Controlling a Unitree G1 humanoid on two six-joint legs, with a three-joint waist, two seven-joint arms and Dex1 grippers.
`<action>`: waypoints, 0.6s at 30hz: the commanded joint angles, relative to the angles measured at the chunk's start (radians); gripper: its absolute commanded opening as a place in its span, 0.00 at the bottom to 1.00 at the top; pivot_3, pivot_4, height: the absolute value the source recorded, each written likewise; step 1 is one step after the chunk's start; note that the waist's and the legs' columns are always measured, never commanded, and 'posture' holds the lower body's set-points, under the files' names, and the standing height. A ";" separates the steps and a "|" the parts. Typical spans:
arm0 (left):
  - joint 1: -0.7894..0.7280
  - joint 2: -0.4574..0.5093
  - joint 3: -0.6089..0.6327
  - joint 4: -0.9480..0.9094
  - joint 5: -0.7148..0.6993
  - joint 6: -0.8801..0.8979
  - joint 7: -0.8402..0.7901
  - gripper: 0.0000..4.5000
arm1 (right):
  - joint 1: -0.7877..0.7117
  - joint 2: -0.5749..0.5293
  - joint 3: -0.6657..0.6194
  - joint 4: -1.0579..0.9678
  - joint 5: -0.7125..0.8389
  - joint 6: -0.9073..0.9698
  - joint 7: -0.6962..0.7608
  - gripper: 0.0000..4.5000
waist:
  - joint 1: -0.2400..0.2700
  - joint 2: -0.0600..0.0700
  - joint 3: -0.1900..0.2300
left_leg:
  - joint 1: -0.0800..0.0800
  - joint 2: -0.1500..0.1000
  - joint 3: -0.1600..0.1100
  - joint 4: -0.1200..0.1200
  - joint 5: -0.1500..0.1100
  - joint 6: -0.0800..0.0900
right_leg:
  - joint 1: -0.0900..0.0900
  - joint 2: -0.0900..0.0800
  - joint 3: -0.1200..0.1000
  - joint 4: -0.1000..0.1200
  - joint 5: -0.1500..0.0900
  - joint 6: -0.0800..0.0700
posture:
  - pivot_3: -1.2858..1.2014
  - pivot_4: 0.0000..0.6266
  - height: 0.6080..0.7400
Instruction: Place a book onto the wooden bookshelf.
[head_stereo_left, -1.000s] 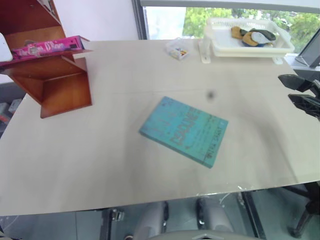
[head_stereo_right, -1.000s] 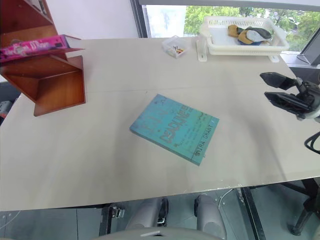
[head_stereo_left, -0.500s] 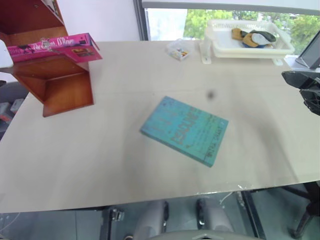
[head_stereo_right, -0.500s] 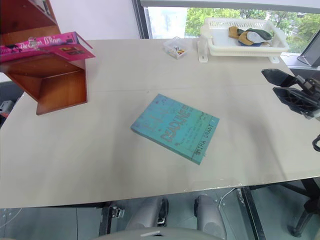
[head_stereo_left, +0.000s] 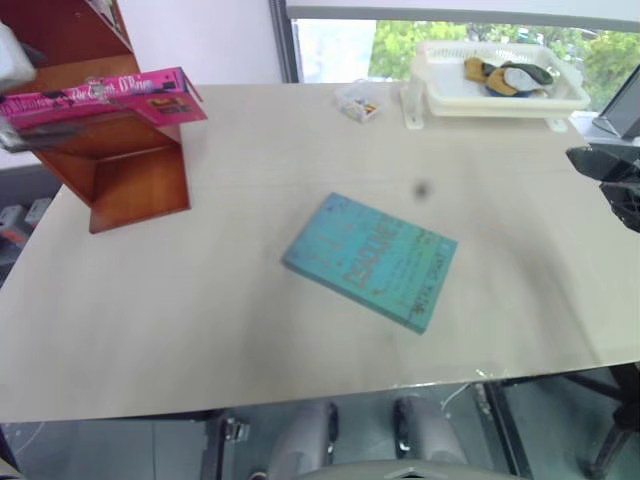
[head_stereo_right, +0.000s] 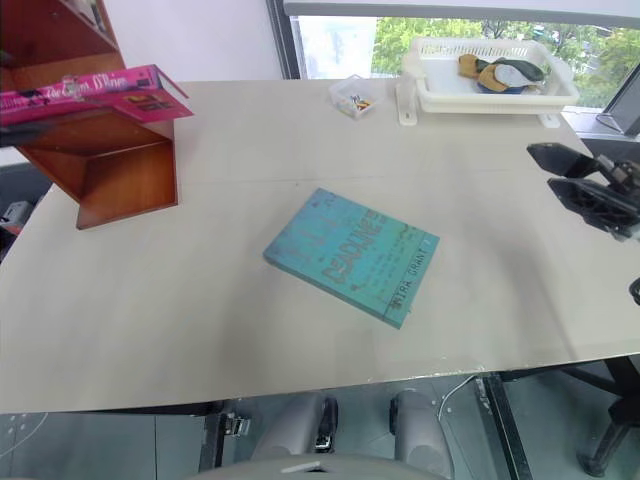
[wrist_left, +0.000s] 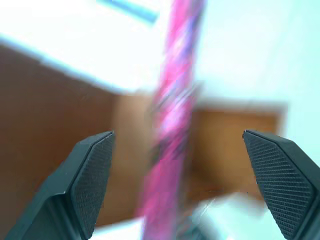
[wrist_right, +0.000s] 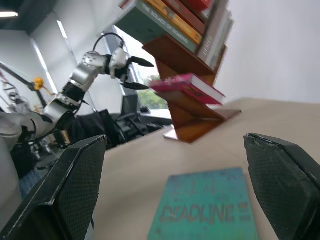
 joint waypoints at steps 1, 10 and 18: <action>0.156 -0.110 0.145 -0.244 -0.168 0.207 0.031 0.99 | 0.072 -0.068 -0.020 -0.020 -0.047 -0.058 0.061 1.00 | -0.002 0.000 0.000 | 0.001 0.000 0.000 0.000 0.000 0.000 | 0.001 0.000 0.000 0.000 0.000 0.000 | 0.52 0.24 1.00; 0.655 -0.441 0.195 -0.548 -0.284 0.397 0.237 0.99 | 0.276 -0.102 -0.035 0.099 -0.283 -0.324 0.061 1.00 | -0.004 -0.001 0.000 | 0.007 0.003 0.006 -0.002 -0.001 0.000 | 0.002 0.001 0.005 0.000 0.000 0.000 | 0.52 0.24 1.00; 0.838 -0.544 0.102 -0.508 -0.235 0.298 0.327 0.99 | 0.308 -0.036 -0.048 0.281 -0.505 -0.559 -0.037 1.00 | 0.001 0.002 -0.002 | 0.021 0.003 0.005 -0.004 -0.001 -0.001 | 0.018 -0.004 0.005 -0.008 -0.002 -0.005 | 0.52 0.24 1.00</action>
